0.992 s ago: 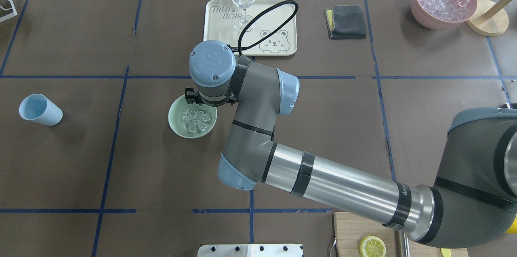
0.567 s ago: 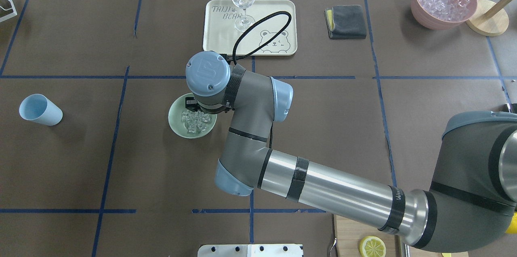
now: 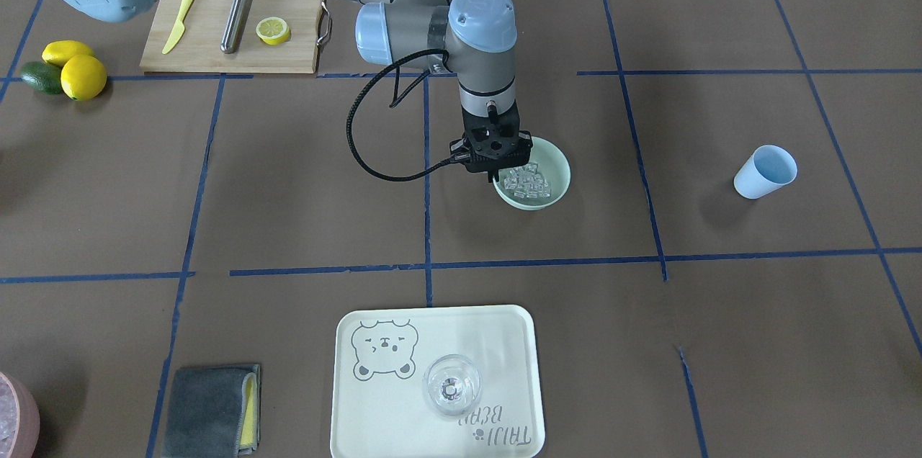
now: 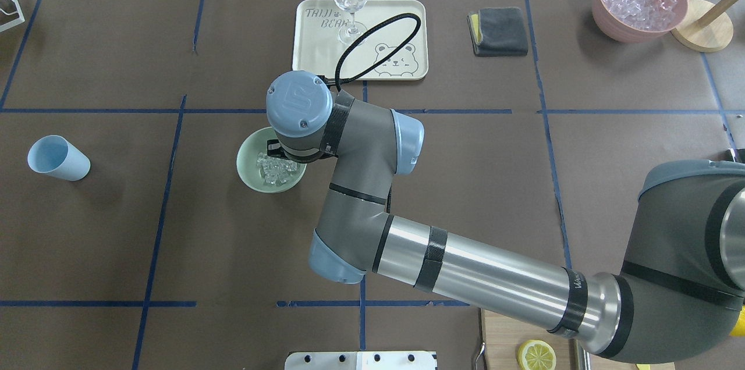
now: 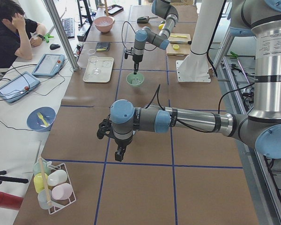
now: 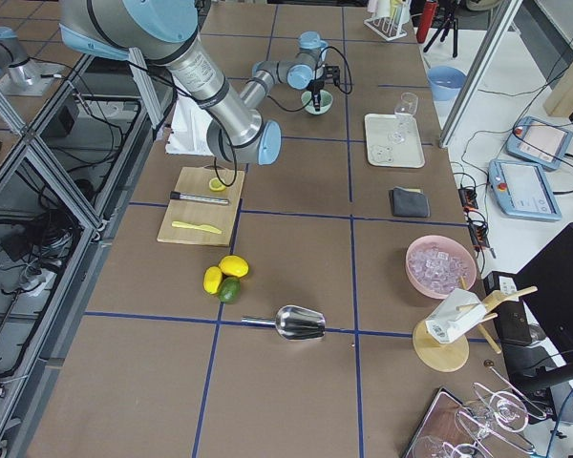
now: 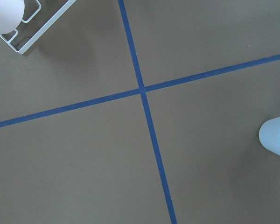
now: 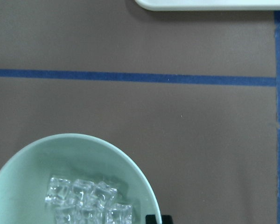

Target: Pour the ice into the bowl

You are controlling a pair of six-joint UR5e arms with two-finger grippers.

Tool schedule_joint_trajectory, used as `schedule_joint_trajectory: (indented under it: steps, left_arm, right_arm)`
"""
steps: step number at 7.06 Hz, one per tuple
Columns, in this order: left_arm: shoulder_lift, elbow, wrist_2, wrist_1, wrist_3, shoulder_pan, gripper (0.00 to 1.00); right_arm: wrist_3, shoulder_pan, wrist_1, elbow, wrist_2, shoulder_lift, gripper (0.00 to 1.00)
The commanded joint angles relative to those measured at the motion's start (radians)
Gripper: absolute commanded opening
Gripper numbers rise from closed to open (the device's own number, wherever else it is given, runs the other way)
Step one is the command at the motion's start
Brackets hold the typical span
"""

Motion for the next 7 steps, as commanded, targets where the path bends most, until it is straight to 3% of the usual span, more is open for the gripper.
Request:
schedule_joint_trajectory:
  steps: [1,3,5,6,7]
  left_arm:
    - [0.002,0.001,0.000,-0.001,0.001,0.000,1.00]
    - [0.005,0.005,-0.002,0.001,0.001,-0.002,1.00]
    - [0.005,0.004,-0.002,0.001,0.001,0.000,1.00]
    - [0.005,0.002,-0.002,-0.001,0.001,0.000,1.00]
    - [0.005,0.002,-0.002,-0.001,0.001,0.000,1.00]
  right_arm:
    - [-0.037,0.091,-0.010,0.131,0.090,-0.061,0.00]
    - [-0.230,0.264,-0.010,0.416,0.299,-0.328,0.00]
    - [-0.506,0.433,0.005,0.492,0.466,-0.544,0.00]
    - [-0.622,0.487,0.019,0.500,0.500,-0.640,0.00]
    - [-0.690,0.532,0.139,0.501,0.512,-0.772,0.00]
